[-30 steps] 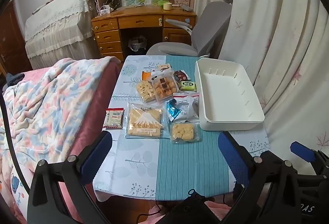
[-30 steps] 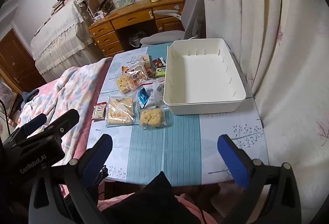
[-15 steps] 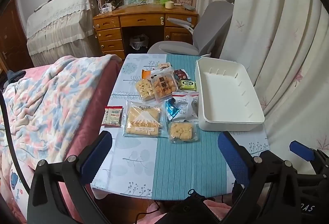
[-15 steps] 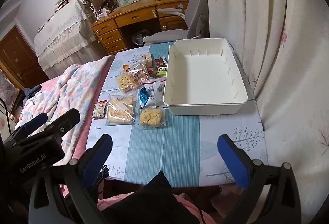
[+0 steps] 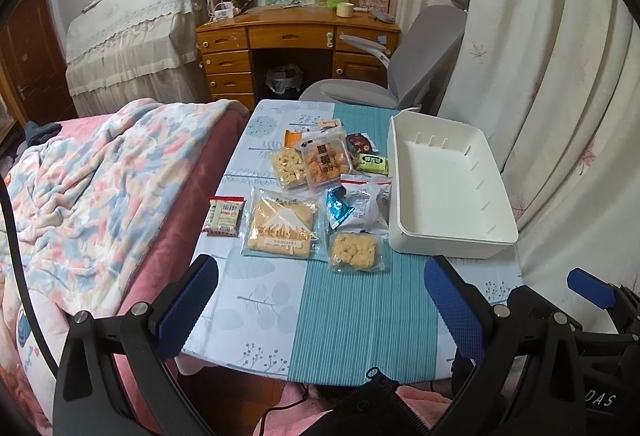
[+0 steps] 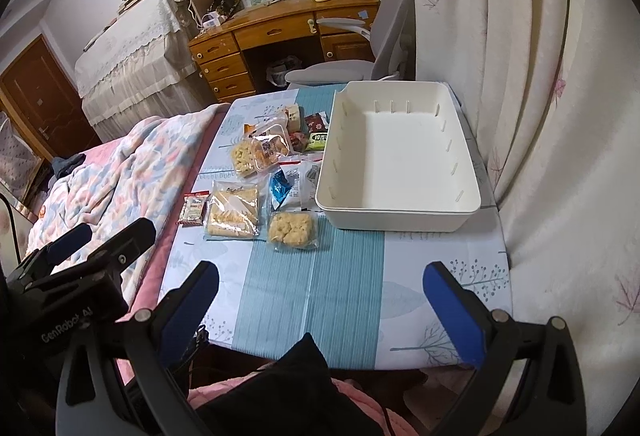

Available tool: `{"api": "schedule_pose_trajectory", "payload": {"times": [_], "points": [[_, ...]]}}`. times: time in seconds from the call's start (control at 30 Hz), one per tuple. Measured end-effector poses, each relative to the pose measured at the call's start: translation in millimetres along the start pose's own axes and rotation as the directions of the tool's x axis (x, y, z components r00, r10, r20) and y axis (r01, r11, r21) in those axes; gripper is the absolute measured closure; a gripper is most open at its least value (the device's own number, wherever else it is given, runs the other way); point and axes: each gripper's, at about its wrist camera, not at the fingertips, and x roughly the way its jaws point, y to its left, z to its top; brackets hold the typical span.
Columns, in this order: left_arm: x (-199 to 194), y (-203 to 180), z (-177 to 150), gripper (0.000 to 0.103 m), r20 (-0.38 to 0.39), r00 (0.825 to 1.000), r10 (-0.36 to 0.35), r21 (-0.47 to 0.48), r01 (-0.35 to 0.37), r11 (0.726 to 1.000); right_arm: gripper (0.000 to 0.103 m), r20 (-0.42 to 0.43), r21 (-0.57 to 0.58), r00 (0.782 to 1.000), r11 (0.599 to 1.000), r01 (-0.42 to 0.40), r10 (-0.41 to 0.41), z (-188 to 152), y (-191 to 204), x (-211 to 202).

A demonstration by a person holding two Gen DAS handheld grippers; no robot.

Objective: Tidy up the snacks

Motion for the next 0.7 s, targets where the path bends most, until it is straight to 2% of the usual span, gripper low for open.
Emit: {"api": "schedule_pose_trajectory", "payload": {"times": [0.3,0.7], "points": [[-9.0,-1.5,-17.0,0.001,-0.023,0.999,0.04,-0.051,-0.041,0.998,0.0,-0.02,-0.048,0.999,0.998,-0.034,0.033,-7.2,-5.3,-0.3],[-8.4,11.9,-20.4,0.001,-0.037,0.999,0.028,-0.106,-0.032,0.994,0.0,-0.041,-0.033,0.997,0.997,-0.074,0.073,-3.8,-6.4,7.8]]}}
